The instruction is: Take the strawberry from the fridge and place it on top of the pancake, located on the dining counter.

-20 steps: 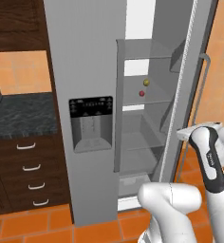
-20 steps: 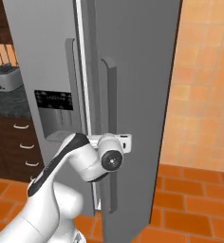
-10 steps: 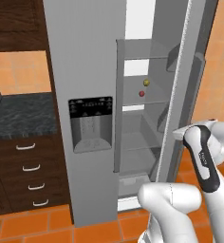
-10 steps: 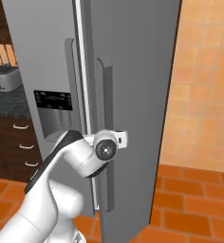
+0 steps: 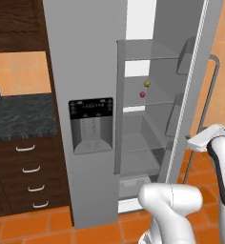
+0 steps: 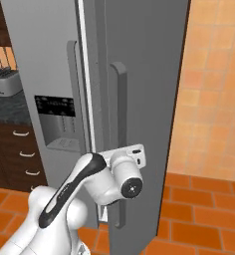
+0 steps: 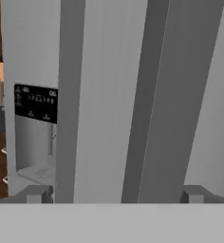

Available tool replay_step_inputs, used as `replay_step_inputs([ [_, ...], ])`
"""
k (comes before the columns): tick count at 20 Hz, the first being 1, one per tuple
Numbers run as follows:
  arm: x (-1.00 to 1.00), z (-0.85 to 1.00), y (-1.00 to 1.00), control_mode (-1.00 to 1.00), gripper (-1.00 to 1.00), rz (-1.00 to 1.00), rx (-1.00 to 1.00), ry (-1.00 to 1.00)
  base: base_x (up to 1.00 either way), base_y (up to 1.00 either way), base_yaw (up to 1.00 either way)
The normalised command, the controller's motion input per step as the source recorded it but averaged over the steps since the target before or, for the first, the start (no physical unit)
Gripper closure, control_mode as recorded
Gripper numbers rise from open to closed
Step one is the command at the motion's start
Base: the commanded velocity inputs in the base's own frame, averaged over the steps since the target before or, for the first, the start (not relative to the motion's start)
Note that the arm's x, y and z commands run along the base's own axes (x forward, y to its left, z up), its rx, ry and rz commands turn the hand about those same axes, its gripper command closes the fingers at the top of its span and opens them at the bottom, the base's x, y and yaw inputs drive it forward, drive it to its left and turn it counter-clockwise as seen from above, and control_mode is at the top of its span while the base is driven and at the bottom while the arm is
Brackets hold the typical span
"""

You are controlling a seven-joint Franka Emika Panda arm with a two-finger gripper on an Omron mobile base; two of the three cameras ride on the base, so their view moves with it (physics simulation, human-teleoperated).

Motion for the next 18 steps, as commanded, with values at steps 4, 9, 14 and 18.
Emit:
replay_step_inputs([
  [4, 0.0, -0.37, 0.34, -1.0, -1.0, 0.06, 0.0, -0.16, 0.0, 0.0, 0.0],
  [9, -0.05, 0.03, -0.23, -1.0, -1.0, 0.02, 0.02, -0.07, 0.0, 0.0, 0.0],
  [14, 0.25, -0.01, -0.47, -1.0, -1.0, -0.06, 0.0, 0.12, 0.0, 0.0, 0.0],
  [18, -0.72, 0.27, -0.29, -1.0, -1.0, -0.07, 0.0, -0.05, 0.0, 0.0, 0.0],
])
